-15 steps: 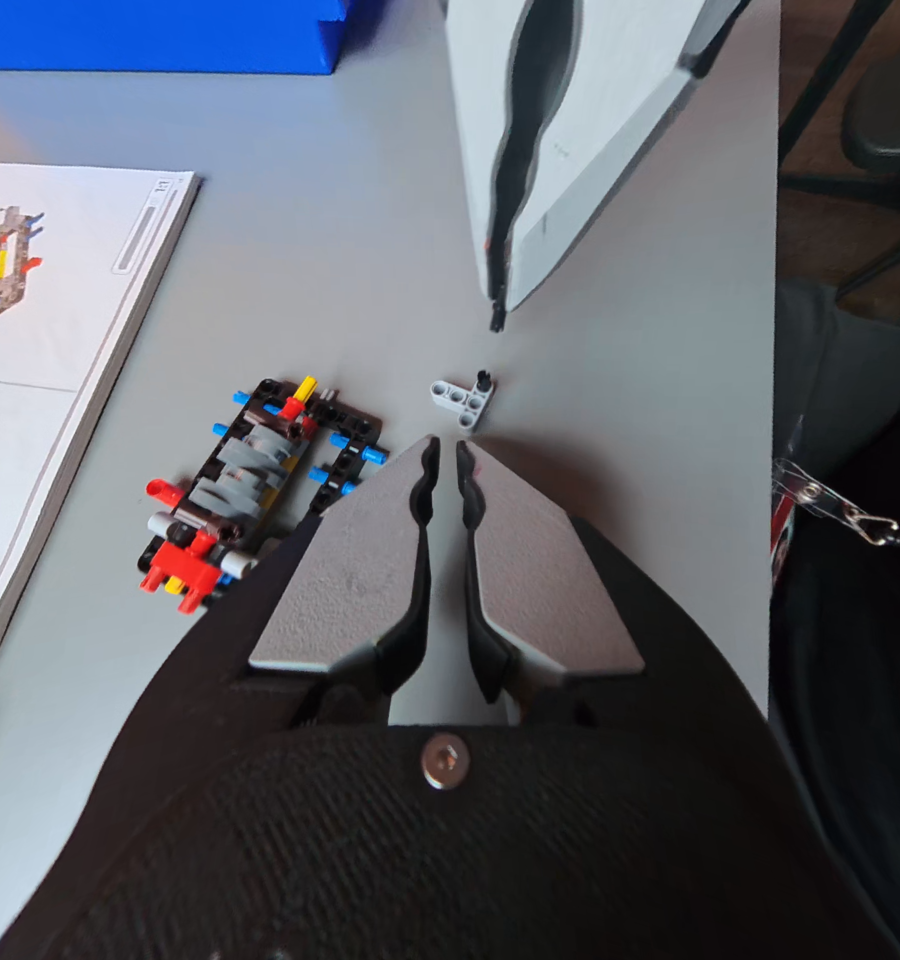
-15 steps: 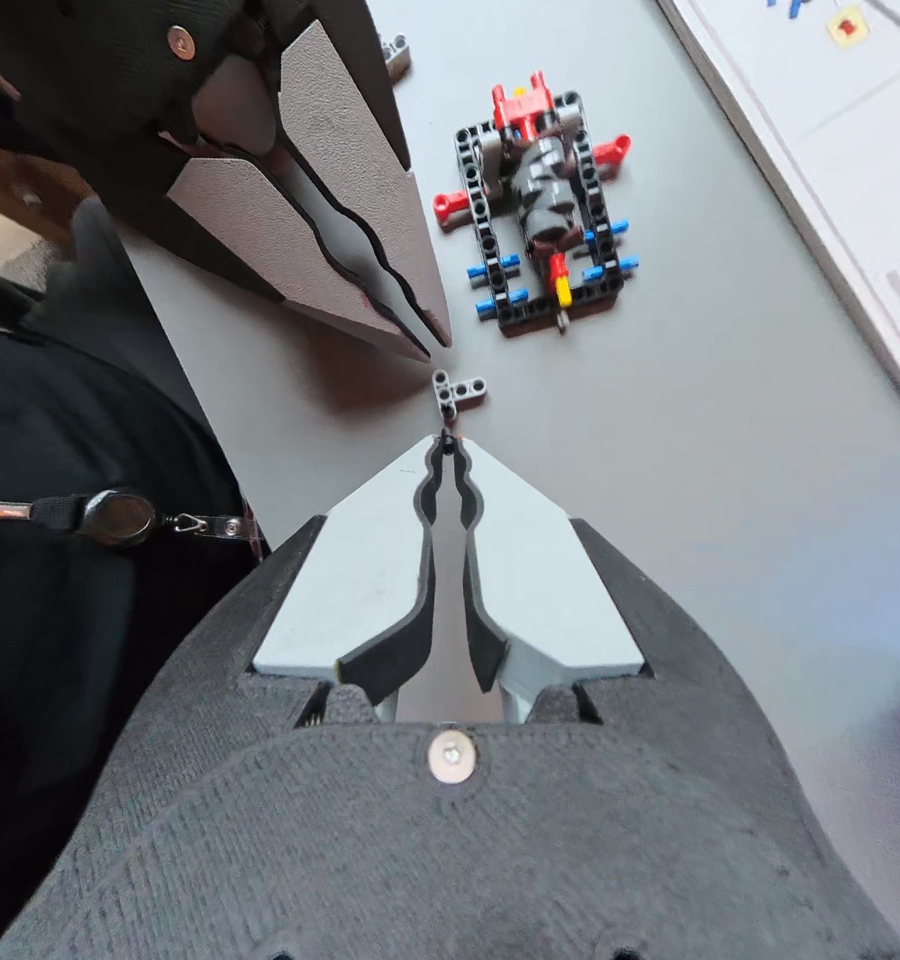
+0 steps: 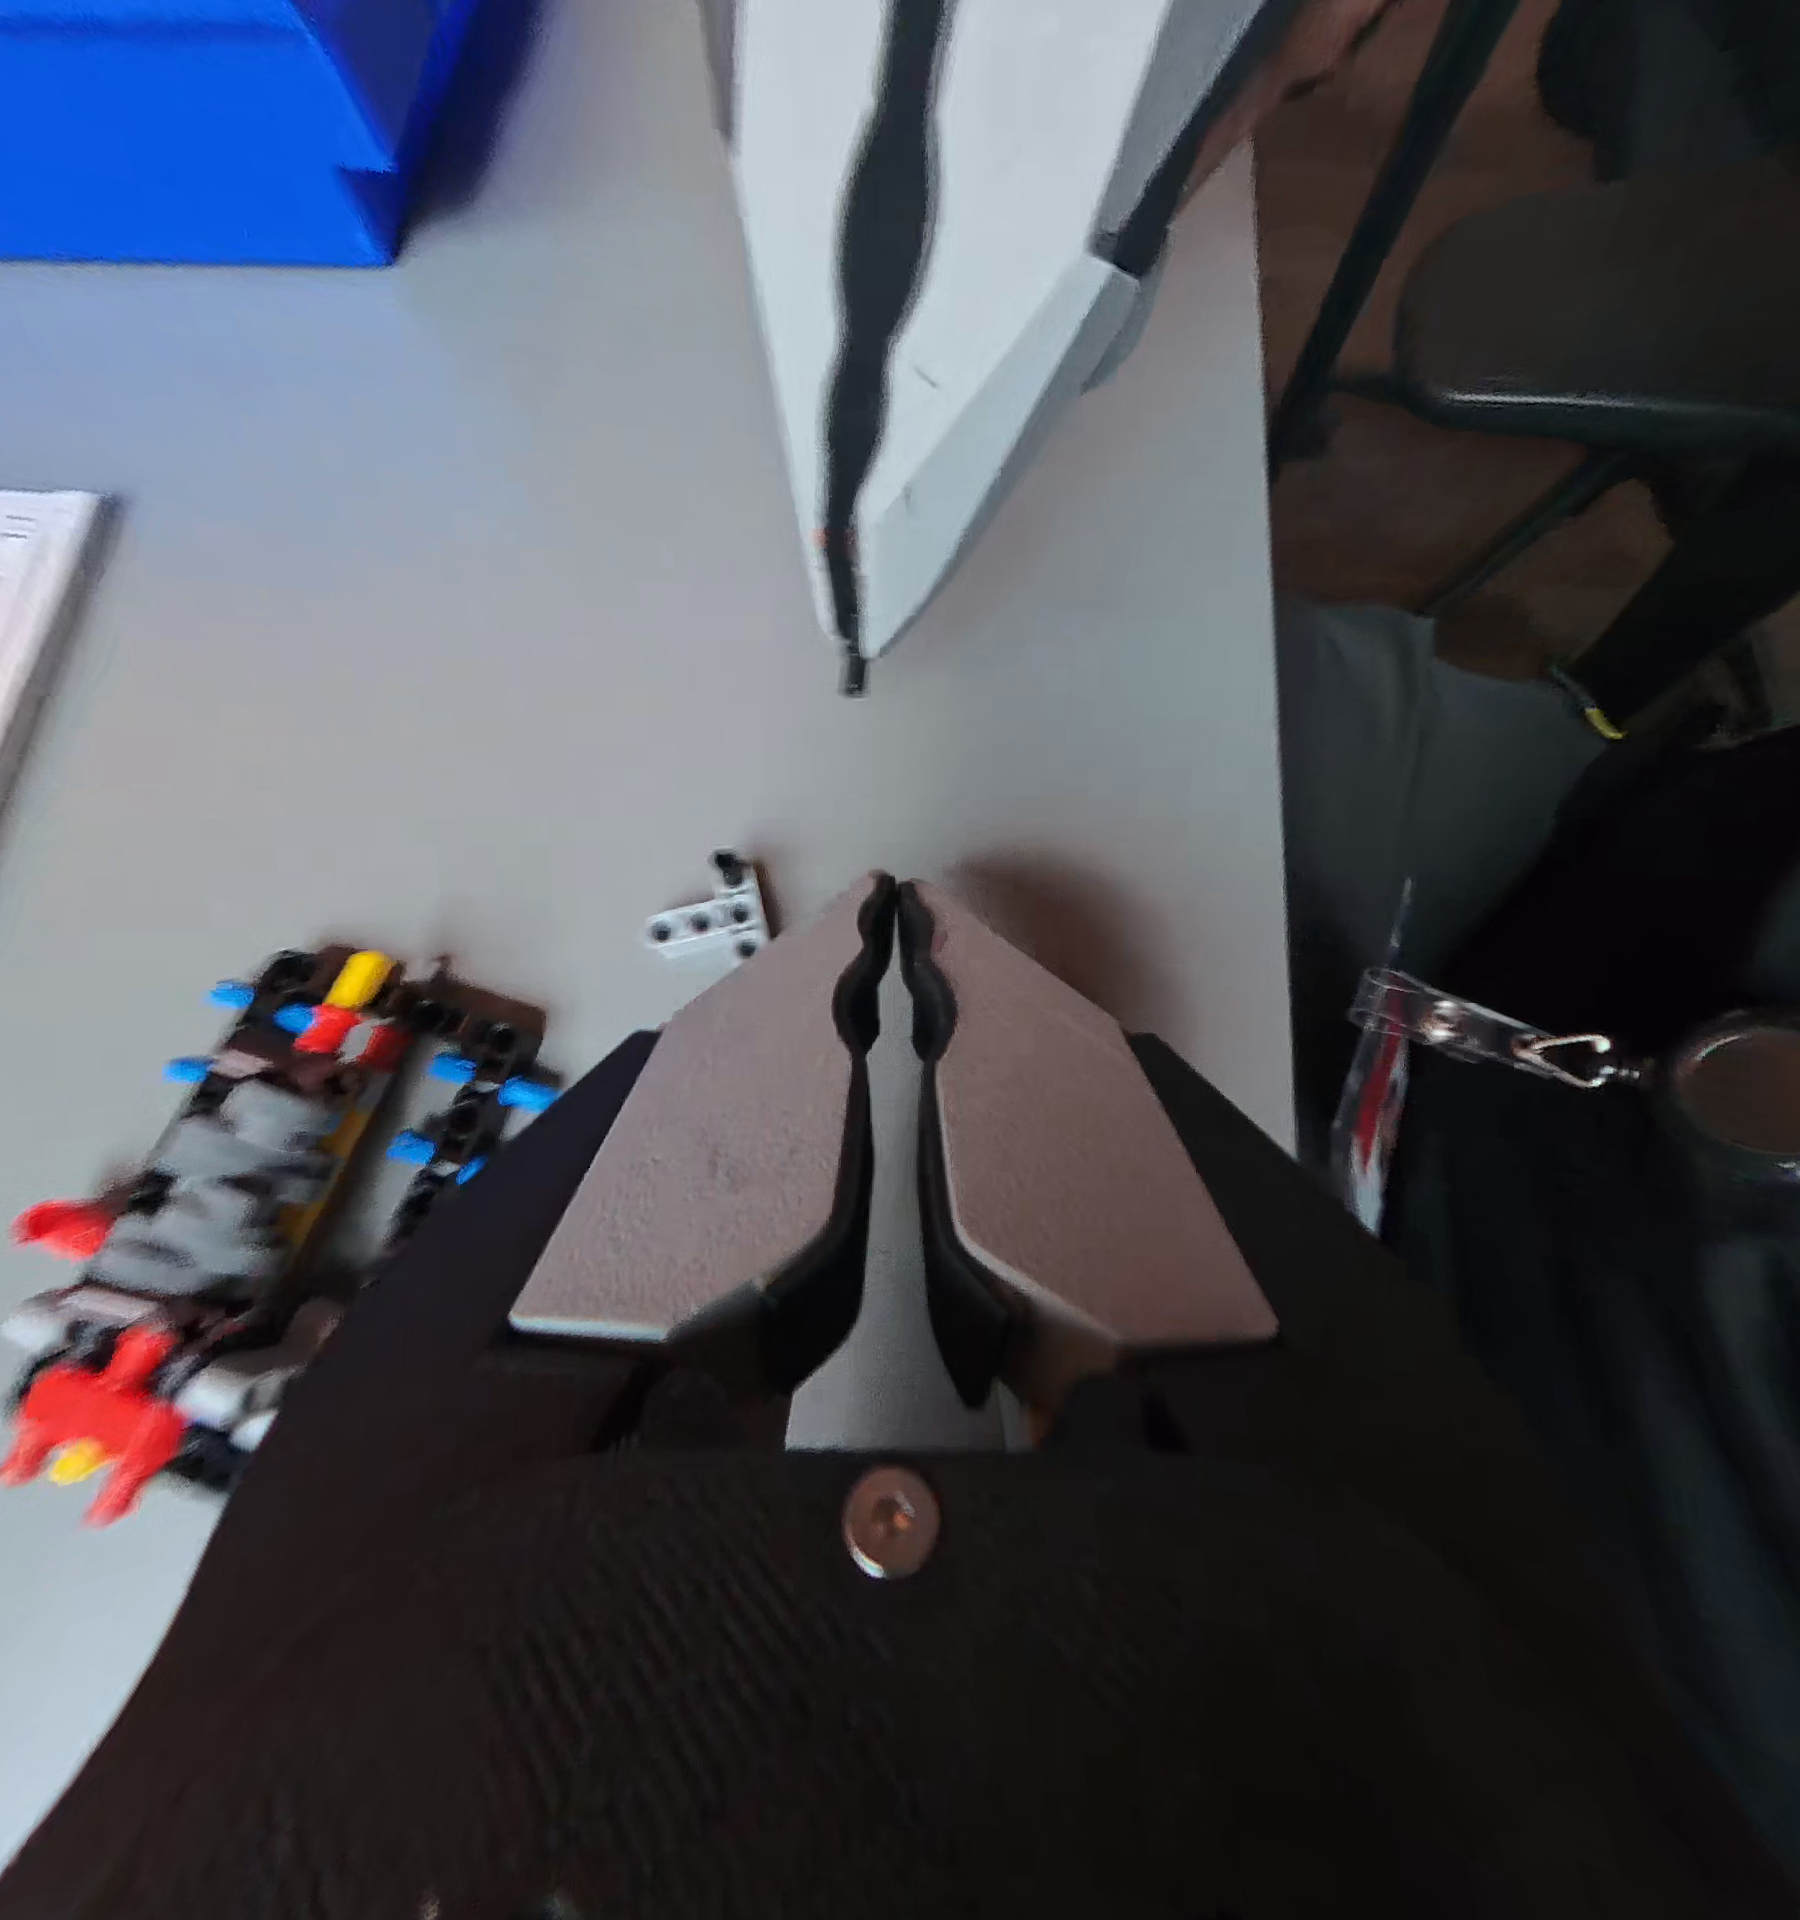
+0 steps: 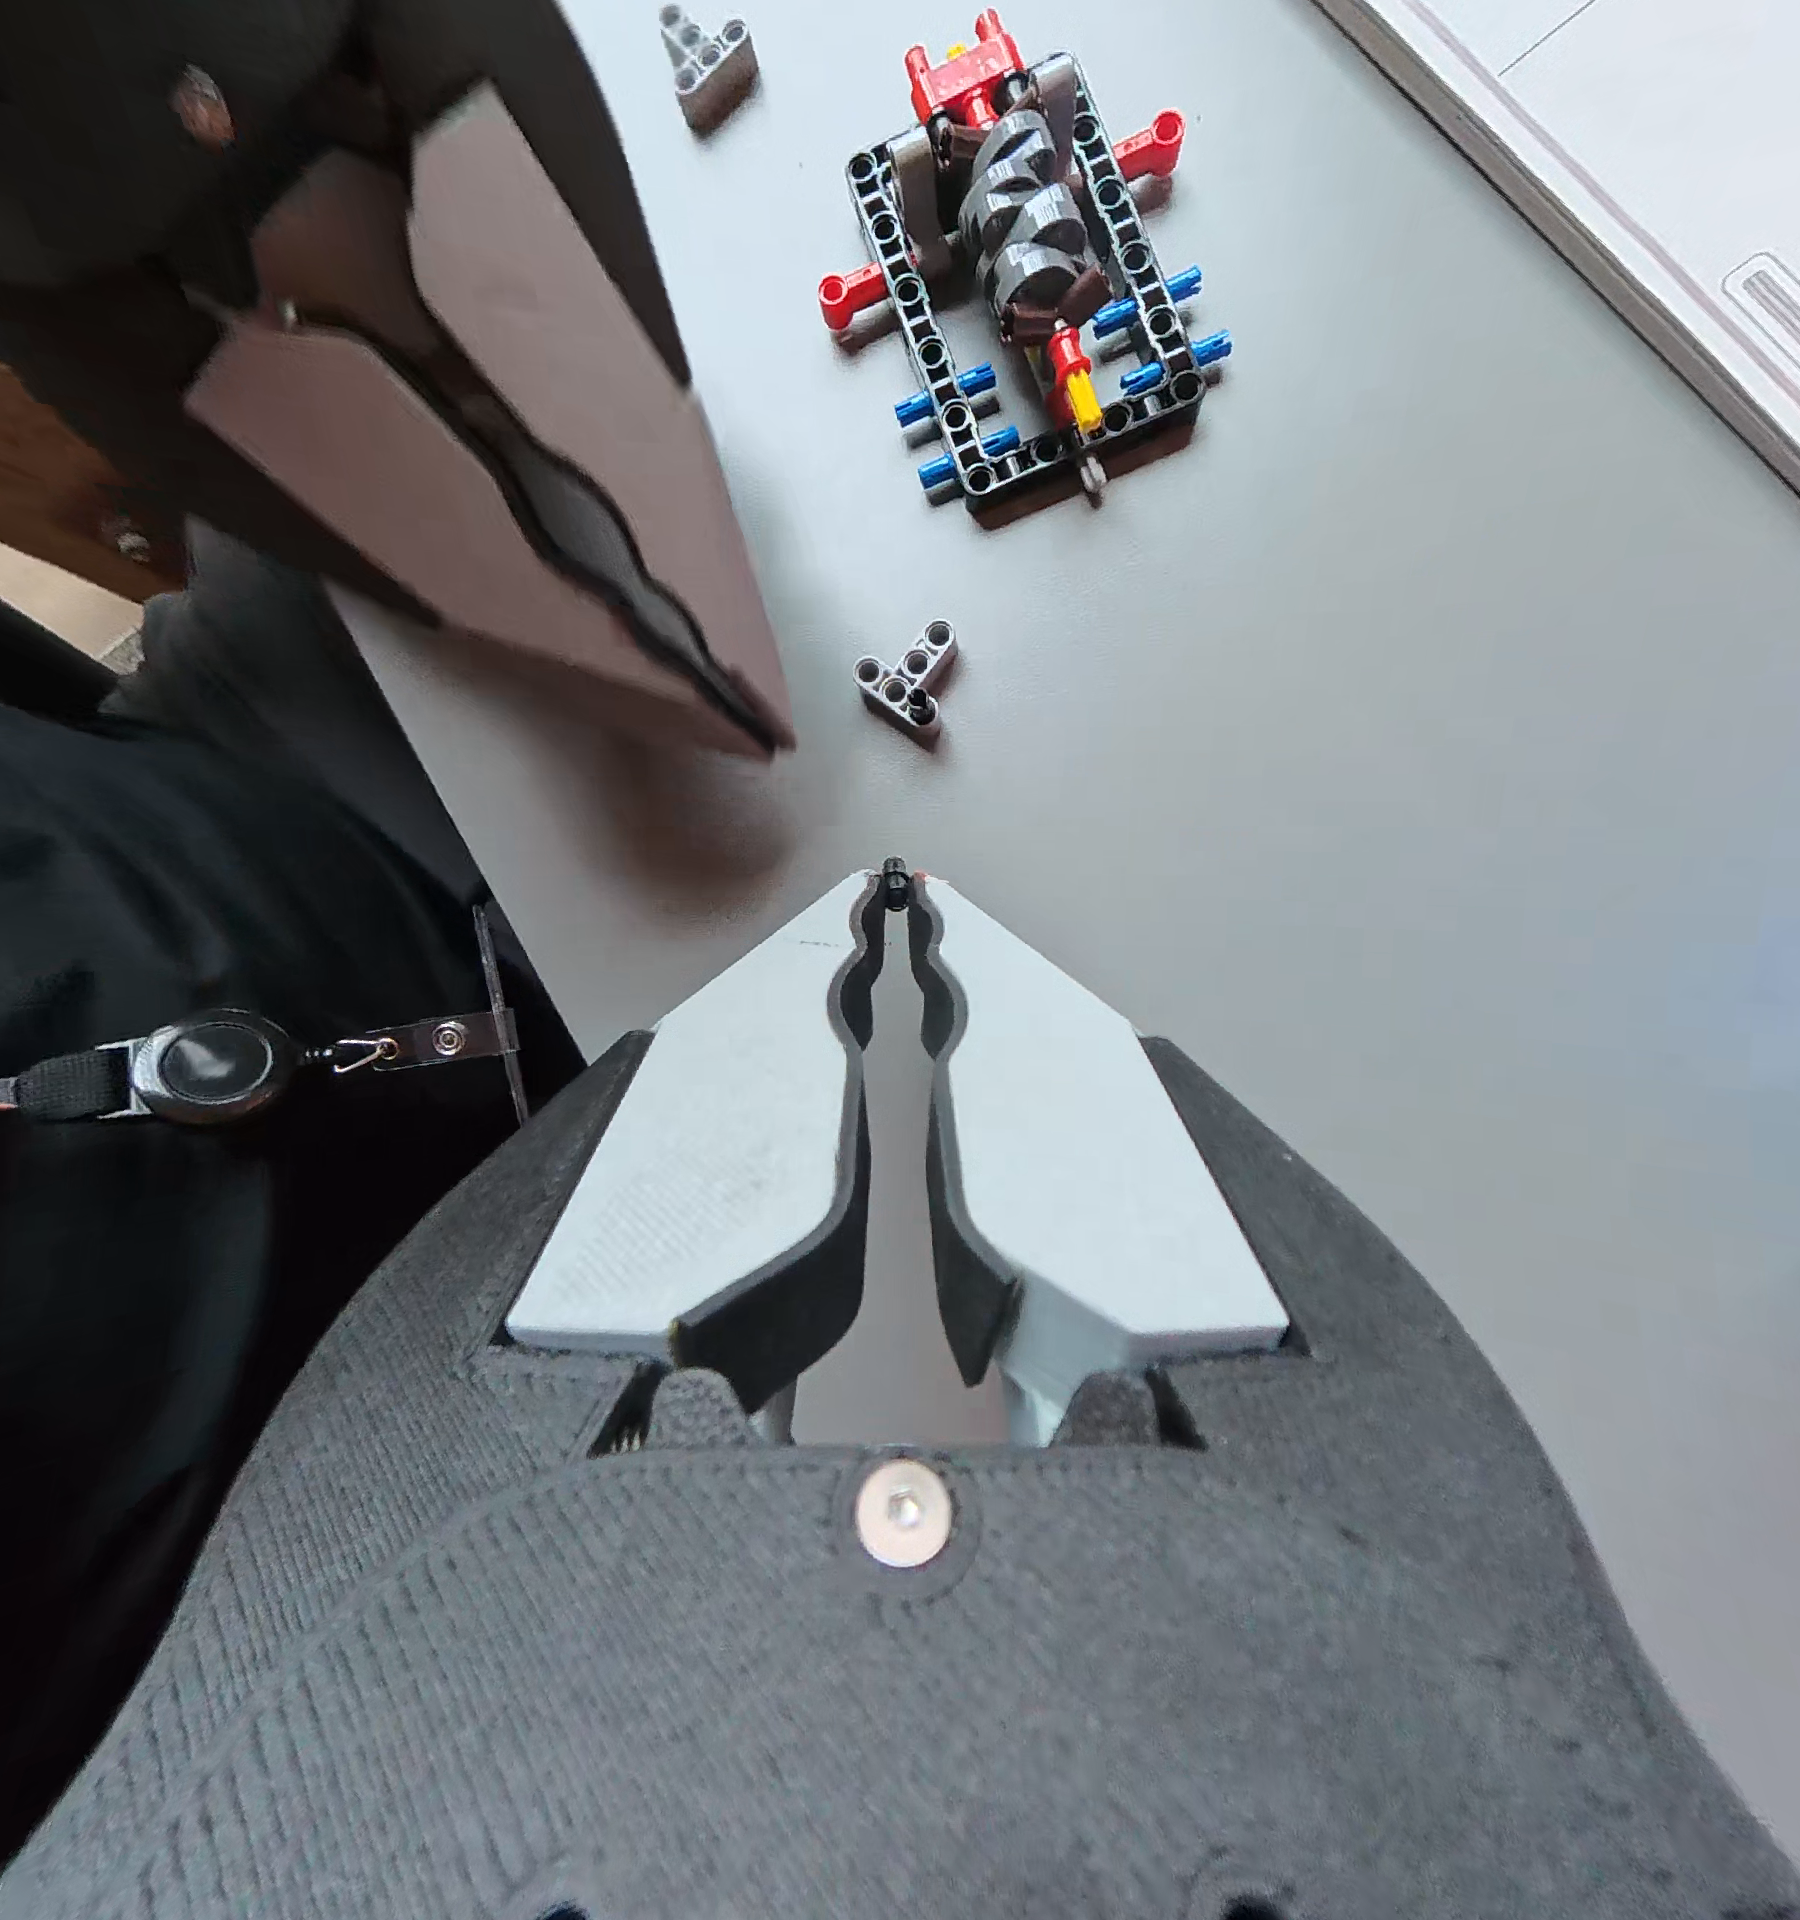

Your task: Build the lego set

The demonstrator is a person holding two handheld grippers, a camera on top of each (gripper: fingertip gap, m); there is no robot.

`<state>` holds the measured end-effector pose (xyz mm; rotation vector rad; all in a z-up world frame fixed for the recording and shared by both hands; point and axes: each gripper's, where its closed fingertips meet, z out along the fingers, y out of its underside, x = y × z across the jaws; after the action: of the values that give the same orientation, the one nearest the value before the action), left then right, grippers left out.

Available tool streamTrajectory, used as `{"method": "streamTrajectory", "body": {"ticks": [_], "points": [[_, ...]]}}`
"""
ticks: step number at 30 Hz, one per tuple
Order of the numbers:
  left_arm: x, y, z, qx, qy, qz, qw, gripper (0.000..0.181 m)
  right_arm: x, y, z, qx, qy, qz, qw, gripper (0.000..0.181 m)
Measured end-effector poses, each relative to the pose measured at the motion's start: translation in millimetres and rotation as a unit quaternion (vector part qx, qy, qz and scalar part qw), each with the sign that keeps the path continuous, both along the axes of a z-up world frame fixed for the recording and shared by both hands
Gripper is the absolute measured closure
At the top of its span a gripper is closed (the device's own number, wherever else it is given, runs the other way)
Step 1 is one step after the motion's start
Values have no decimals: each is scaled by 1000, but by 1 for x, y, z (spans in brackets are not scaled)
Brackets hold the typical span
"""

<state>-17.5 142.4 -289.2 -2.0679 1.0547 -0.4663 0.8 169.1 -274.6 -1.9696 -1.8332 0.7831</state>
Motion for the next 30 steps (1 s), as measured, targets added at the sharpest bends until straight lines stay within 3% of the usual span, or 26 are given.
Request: {"method": "streamTrajectory", "body": {"ticks": [3,6,8,14,15,21,26,30], "points": [[-30,13,13,45,56,10,997,172,3,-2,-1,1,4,3,1000,180],[-35,11,14,31,97,-83,991,156,4,-4,0,0,10,10,1000,180],[-37,17,14,68,128,-146,979,156,3,-7,2,-2,16,19,1000,180],[-39,30,-13,30,217,-247,944,158,9,-10,0,8,19,31,999,180],[-36,32,-16,21,211,-252,944,171,9,-10,-1,5,18,31,999,180],[-24,30,-18,8,195,-242,951,181,15,-5,-3,14,14,22,1000,180],[-21,21,-18,-20,188,-137,972,181,15,-3,-2,10,26,18,999,180],[-22,0,-13,-5,192,-134,972,175,10,-13,-4,-3,35,33,999,180]]}}
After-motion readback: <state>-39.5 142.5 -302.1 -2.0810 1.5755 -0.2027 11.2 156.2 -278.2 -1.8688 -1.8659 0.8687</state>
